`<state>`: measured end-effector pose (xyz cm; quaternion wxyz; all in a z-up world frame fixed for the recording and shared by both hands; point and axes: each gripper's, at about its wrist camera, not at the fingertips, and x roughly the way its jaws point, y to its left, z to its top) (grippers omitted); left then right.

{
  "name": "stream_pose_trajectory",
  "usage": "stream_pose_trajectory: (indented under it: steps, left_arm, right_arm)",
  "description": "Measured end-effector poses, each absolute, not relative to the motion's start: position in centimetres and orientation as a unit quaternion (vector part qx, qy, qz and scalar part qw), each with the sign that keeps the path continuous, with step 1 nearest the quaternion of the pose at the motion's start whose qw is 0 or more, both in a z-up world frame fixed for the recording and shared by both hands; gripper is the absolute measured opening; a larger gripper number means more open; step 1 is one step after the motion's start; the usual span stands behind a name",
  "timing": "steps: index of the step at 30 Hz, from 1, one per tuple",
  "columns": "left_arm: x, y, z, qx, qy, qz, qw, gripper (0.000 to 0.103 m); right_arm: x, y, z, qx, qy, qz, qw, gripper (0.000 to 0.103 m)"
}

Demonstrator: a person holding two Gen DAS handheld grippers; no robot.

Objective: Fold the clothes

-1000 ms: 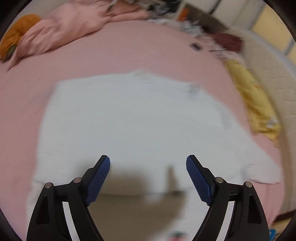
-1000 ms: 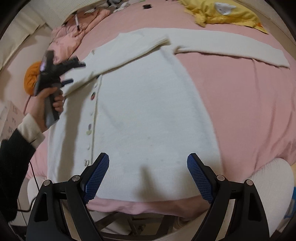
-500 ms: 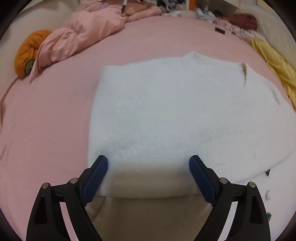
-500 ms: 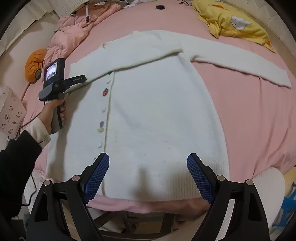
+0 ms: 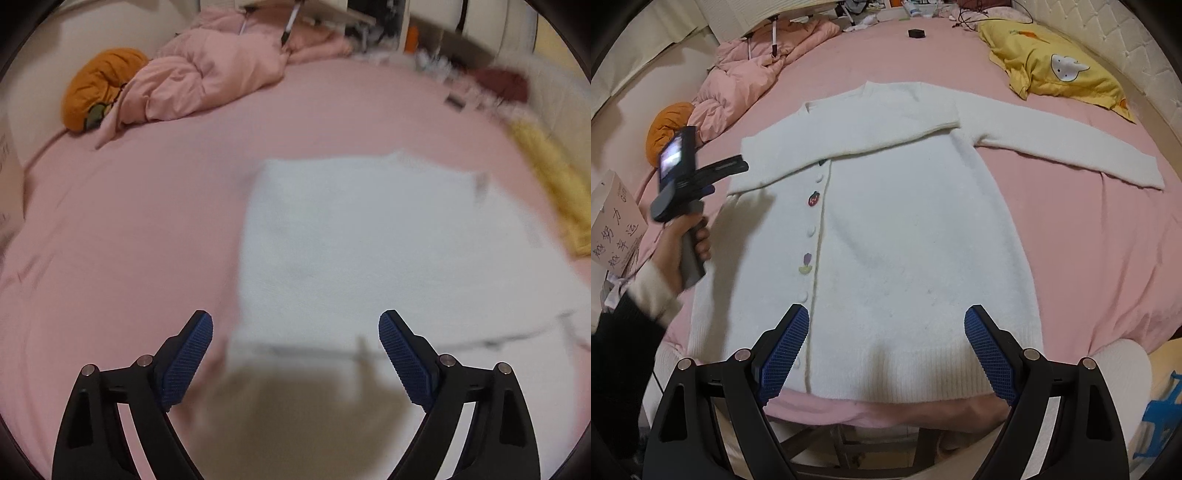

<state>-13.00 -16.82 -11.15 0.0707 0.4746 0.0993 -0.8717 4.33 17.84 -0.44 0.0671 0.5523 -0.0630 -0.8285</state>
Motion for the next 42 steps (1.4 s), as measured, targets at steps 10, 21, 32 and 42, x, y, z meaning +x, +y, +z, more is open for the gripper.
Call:
stream_pose_trajectory:
  steps: [10, 21, 32, 42]
  left_arm:
    - [-7.8, -7.9, -16.5, 0.566, 0.001, -0.823, 0.040, 0.099]
    - [1.3, -8.3, -15.5, 0.595, 0.054, -0.800, 0.057, 0.103]
    - [0.6, -6.1, -5.7, 0.543, 0.070, -0.836, 0.038, 0.095]
    - [1.7, -2.7, 7.2, 0.418, 0.028, -0.908, 0.024, 0.100]
  right_arm:
    - [3.9, 18.2, -4.8, 0.531, -0.009, -0.847, 0.027, 0.086]
    - [2.6, 18.3, -11.6, 0.579, -0.002, -0.815, 0.019, 0.087]
    - [3.6, 17.8, -4.8, 0.518, -0.006, -0.855, 0.029, 0.090]
    - [4.2, 16.7, 6.9, 0.400, 0.001, -0.916, 0.035, 0.091]
